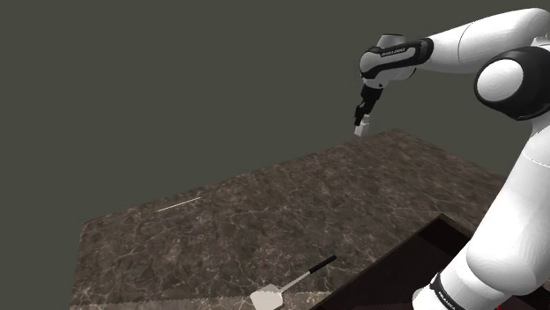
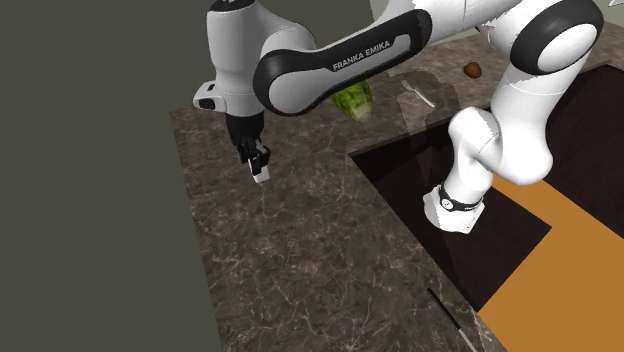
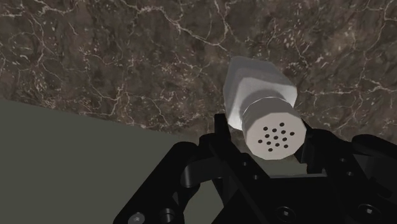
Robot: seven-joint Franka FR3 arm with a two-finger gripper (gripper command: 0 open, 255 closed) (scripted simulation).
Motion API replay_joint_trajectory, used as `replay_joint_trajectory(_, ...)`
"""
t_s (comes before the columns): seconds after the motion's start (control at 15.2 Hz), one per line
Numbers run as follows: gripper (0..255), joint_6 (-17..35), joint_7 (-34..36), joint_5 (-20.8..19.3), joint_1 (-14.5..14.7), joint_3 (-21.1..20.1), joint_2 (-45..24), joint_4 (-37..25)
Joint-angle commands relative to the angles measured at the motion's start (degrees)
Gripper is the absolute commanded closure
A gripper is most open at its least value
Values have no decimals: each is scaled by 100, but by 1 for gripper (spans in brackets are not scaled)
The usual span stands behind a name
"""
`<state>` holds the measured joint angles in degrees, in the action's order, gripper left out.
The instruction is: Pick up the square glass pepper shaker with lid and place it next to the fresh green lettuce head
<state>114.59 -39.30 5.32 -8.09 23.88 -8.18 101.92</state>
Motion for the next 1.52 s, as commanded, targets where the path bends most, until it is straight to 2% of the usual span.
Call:
replay_joint_trajectory(0.0, 255, -168, 18, -24, 2, 4, 38, -132)
replay_joint_trajectory(0.2, 255, -331, 31, -38, 1, 7, 58, -276)
replay_joint_trajectory(0.79, 255, -36, -184, -811, -232, 234, 1841, 1643)
replay_joint_trajectory(1.45, 255, -248, -619, -1664, -907, 495, 3612, 3060)
